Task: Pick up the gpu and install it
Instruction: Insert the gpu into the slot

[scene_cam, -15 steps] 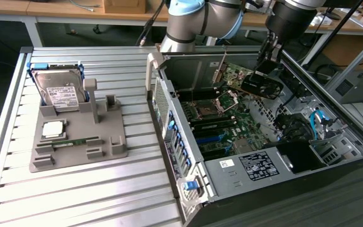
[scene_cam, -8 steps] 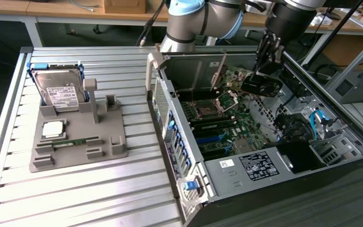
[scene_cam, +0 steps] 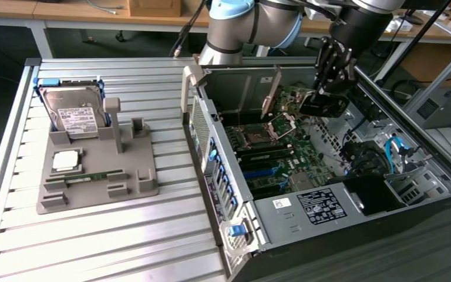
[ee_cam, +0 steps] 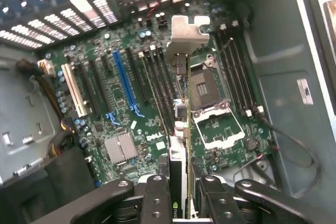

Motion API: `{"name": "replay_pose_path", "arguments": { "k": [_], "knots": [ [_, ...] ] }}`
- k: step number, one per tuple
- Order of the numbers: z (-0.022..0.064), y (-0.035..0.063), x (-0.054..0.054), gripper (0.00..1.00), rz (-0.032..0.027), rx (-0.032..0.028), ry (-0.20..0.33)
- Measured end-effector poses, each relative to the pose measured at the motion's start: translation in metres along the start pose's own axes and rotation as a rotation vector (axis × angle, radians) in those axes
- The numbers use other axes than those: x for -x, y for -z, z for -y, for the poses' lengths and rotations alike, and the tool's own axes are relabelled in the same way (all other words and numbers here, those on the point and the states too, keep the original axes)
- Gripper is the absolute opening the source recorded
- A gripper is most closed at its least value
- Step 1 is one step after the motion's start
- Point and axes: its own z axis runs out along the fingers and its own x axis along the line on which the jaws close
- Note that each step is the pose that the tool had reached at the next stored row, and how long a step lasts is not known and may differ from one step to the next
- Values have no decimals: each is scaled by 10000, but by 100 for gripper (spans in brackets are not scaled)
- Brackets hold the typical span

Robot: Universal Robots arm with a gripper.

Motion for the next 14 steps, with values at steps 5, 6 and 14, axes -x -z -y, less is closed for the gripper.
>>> {"name": "replay_pose_path", "arguments": {
  "k": [5, 6, 14],
  "knots": [
    [0, -7, 0, 27, -12, 24, 920],
    [0, -8, 0, 27, -14, 29, 1094],
    [0, -19, -1, 27, -34, 70, 2619]
  ]
}}
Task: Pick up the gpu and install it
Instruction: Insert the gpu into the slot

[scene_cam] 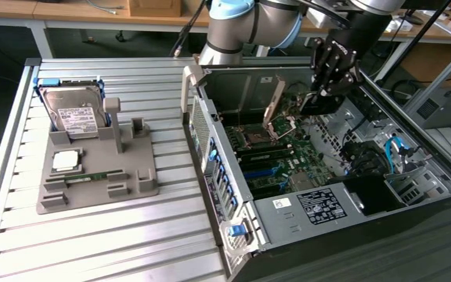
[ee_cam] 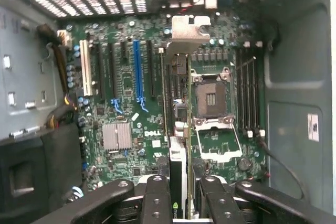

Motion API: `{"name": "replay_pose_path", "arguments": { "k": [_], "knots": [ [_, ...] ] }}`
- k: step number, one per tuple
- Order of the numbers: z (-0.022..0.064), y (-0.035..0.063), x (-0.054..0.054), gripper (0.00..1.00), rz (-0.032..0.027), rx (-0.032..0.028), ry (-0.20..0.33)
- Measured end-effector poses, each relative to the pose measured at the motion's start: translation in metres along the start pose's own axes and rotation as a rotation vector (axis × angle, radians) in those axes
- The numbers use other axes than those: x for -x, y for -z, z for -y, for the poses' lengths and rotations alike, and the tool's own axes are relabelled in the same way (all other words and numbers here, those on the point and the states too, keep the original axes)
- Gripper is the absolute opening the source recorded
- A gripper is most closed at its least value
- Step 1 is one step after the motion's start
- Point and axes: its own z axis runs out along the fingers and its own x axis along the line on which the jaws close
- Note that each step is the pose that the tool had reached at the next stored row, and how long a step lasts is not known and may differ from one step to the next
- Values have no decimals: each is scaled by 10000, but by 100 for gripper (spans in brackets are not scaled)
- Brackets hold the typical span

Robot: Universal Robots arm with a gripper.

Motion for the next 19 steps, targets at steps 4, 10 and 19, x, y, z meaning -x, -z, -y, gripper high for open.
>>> {"name": "replay_pose_path", "arguments": {
  "k": [4, 10, 19],
  "knots": [
    [0, -1, 0, 27, -1, 4, 153],
    [1, -1, -23, 27, -2, 4, 155],
    [-3, -20, -140, 27, -1, 4, 154]
  ]
}}
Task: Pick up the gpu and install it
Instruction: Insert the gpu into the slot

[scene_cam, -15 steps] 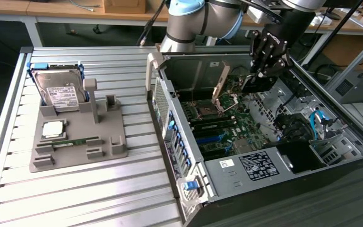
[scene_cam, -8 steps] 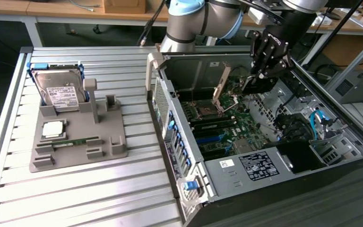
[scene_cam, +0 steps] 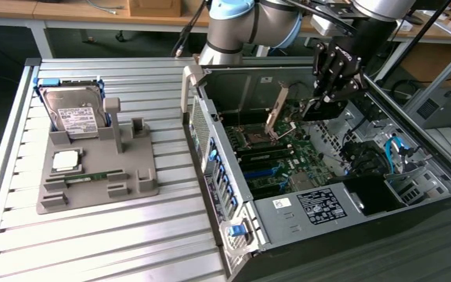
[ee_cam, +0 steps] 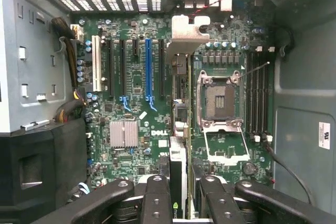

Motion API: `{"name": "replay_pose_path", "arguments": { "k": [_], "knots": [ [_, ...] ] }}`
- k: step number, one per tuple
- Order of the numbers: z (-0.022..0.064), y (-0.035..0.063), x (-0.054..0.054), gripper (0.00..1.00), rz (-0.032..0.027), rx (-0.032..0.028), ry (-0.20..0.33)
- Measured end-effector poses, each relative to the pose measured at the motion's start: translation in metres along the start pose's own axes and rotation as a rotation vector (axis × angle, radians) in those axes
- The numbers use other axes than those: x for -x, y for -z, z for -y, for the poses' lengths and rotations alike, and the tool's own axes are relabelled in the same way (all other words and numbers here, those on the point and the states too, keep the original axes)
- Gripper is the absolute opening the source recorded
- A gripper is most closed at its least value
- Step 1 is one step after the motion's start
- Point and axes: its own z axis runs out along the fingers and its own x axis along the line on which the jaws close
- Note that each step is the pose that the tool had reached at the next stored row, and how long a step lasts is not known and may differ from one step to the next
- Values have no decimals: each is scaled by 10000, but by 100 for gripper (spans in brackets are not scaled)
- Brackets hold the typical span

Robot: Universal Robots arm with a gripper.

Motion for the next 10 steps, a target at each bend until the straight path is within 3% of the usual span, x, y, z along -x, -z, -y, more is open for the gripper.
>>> {"name": "replay_pose_path", "arguments": {
  "k": [10],
  "knots": [
    [-32, -51, -54, 27, -1, 0, 11]
  ]
}}
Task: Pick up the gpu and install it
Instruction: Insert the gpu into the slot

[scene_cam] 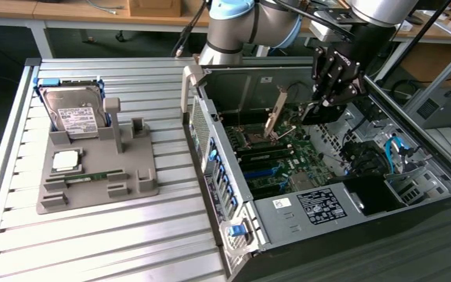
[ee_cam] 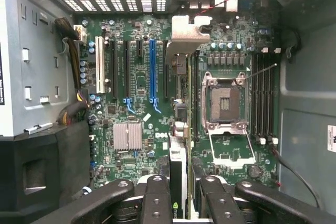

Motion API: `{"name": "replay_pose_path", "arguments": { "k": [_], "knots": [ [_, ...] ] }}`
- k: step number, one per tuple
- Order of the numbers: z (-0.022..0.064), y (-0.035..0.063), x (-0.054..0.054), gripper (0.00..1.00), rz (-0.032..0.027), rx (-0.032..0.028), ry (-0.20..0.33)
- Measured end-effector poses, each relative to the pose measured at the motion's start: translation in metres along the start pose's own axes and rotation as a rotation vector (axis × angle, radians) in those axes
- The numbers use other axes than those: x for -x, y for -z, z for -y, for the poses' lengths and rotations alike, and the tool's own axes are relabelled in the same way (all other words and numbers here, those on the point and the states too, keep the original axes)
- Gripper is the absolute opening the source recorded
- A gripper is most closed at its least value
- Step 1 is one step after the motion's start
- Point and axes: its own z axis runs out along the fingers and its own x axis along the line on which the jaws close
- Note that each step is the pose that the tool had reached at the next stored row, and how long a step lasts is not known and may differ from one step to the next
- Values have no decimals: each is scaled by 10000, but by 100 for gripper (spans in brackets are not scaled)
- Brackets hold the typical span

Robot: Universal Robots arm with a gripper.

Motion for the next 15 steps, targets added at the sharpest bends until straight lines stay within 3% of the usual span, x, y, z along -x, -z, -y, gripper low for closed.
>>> {"name": "replay_pose_path", "arguments": {
  "k": [15],
  "knots": [
    [-81, -28, -73, 27, 0, 1, 33]
  ]
}}
